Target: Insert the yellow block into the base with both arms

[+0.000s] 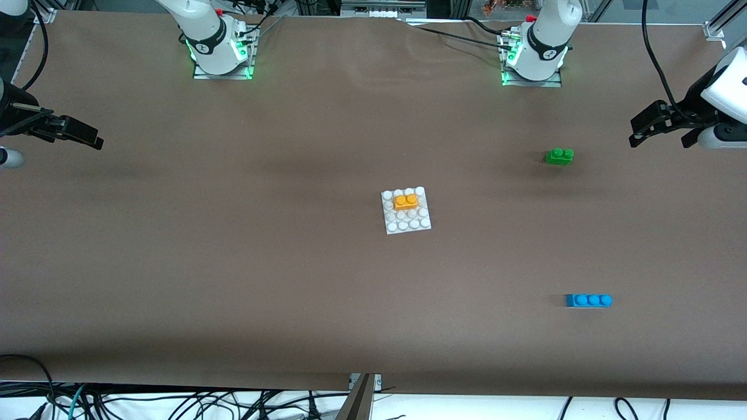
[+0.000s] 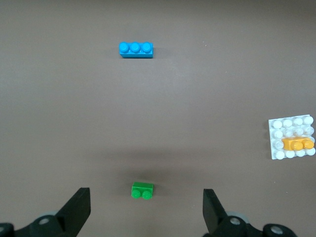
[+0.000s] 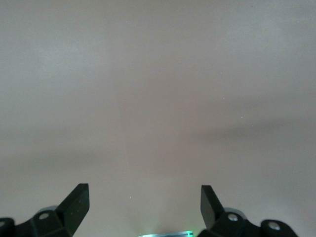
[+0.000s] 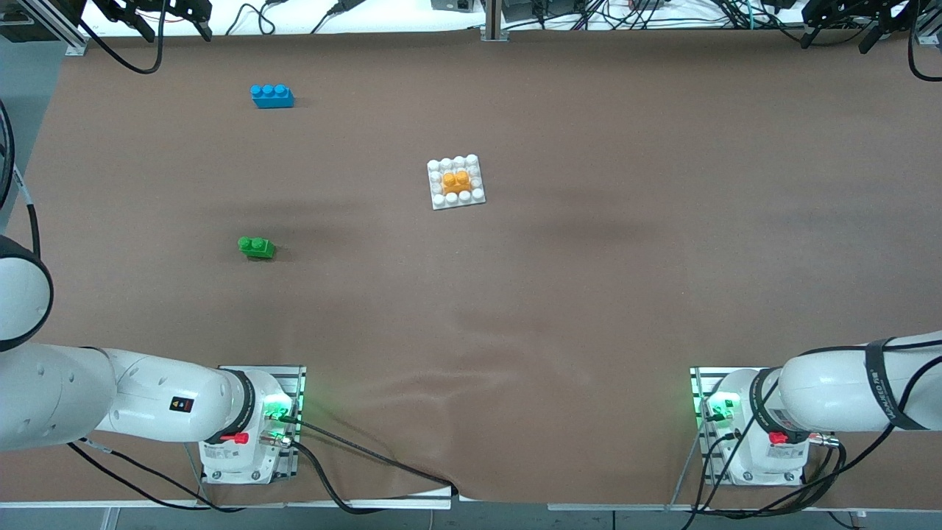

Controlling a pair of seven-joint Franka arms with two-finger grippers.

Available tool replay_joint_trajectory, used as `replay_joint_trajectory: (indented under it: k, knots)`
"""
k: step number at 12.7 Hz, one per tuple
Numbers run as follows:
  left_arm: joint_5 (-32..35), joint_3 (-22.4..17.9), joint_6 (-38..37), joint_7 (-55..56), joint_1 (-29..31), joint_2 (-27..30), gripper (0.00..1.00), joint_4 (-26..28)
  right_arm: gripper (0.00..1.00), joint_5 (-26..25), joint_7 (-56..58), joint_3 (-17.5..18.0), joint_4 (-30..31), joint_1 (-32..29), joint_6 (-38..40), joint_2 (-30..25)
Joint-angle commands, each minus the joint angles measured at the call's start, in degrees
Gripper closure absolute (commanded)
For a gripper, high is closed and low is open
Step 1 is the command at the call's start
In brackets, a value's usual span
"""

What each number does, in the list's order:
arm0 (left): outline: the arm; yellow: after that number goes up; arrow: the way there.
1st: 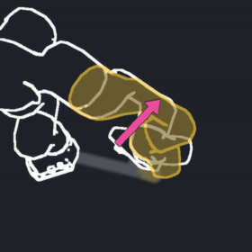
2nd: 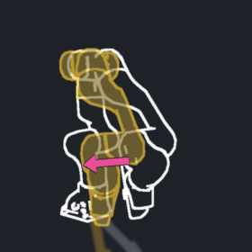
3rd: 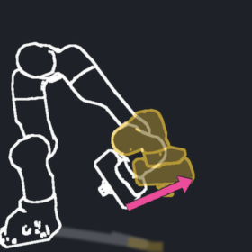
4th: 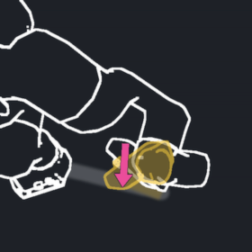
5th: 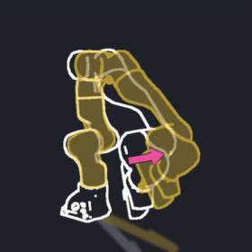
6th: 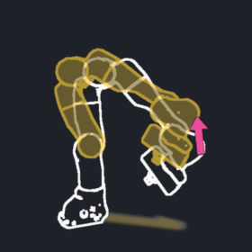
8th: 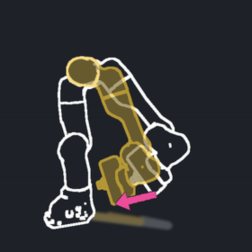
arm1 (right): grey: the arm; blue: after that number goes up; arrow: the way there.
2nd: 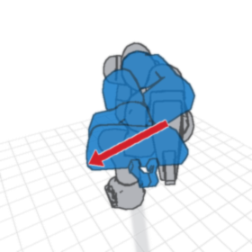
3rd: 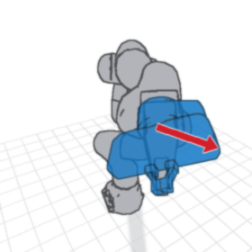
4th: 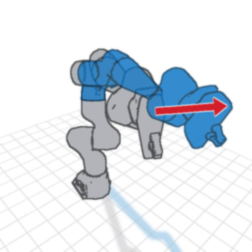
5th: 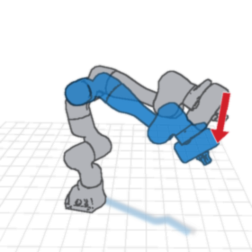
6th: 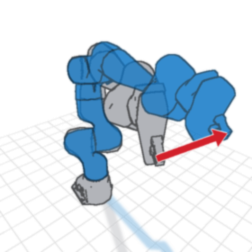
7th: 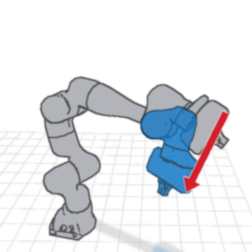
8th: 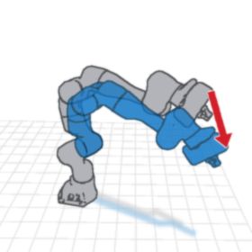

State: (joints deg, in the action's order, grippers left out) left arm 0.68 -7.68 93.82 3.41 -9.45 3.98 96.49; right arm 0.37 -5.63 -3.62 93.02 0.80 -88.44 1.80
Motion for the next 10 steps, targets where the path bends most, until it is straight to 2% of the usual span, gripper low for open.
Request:
replay_joint_trajectory:
  k: [1, 10]
  knots:
    - [0.8, 0.9, -1.2, 0.6, -0.4, -0.9, 0.0, -1.4, 0.0, 0.2, 0.6, 0.5, -0.3, -0.5, 0.6, -0.2]
    - [0.5, 1.5, -1.1, 0.5, 0.0, -1.0, 0.0, -1.4, 0.0, 0.2, 0.6, 0.5, -0.3, -0.5, 0.6, -0.2]
